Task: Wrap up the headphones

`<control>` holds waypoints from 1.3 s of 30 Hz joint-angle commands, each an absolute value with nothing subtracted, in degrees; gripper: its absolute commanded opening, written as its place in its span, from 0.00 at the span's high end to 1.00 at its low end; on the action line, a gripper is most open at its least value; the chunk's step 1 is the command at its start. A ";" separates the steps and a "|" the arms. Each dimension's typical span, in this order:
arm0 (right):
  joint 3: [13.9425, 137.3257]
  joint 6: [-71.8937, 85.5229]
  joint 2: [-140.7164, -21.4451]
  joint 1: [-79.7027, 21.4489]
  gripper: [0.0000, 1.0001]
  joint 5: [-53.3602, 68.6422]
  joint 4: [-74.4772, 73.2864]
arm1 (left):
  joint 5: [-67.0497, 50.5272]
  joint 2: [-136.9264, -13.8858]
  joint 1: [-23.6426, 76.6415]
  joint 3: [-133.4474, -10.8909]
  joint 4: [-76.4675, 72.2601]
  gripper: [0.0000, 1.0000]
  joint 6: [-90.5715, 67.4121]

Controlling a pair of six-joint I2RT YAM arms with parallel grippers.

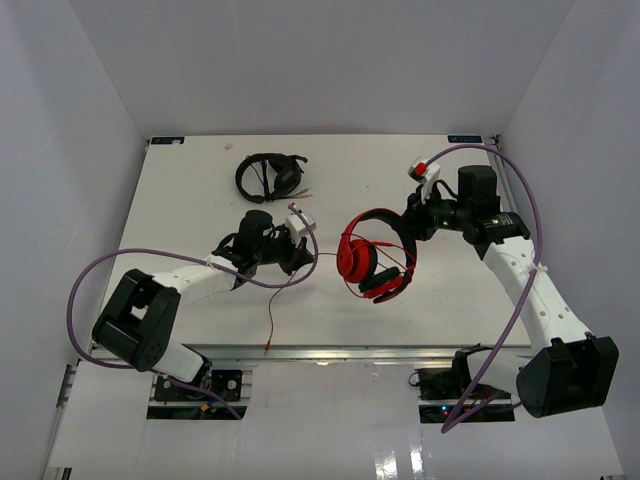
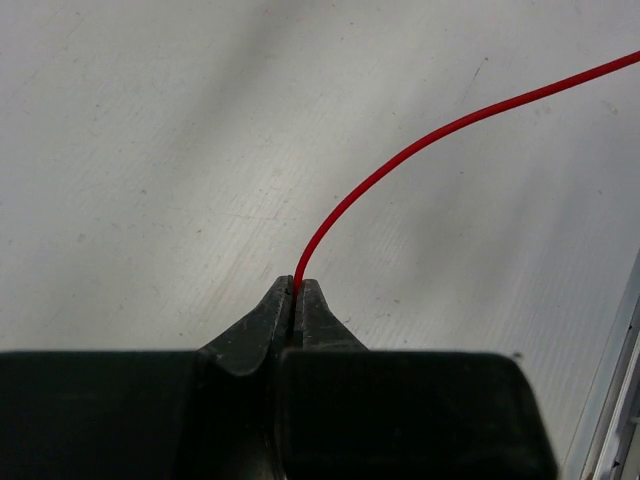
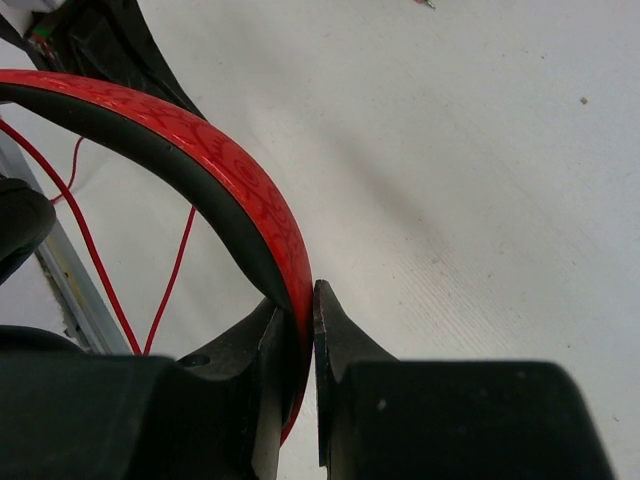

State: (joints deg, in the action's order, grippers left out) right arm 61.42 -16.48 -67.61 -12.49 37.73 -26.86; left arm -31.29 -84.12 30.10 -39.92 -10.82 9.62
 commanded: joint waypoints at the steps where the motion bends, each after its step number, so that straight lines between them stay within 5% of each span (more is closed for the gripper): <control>1: 59.42 -19.74 -65.57 -12.74 0.92 36.04 -26.28 | -35.47 -81.65 29.53 -44.90 -3.79 1.00 7.39; 22: 52.89 -22.74 -68.27 -18.11 0.92 6.82 -8.24 | -55.15 -88.67 29.53 -65.77 14.03 1.00 -18.98; 39: 54.14 -13.22 -73.13 -21.42 0.92 -2.35 -3.01 | -57.02 -90.07 29.53 -63.19 -3.94 0.96 -46.54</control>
State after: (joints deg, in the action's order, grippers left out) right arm 51.11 -17.68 -71.76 -21.40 -0.48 -7.01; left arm -54.46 -91.83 29.65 -63.90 1.62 -40.20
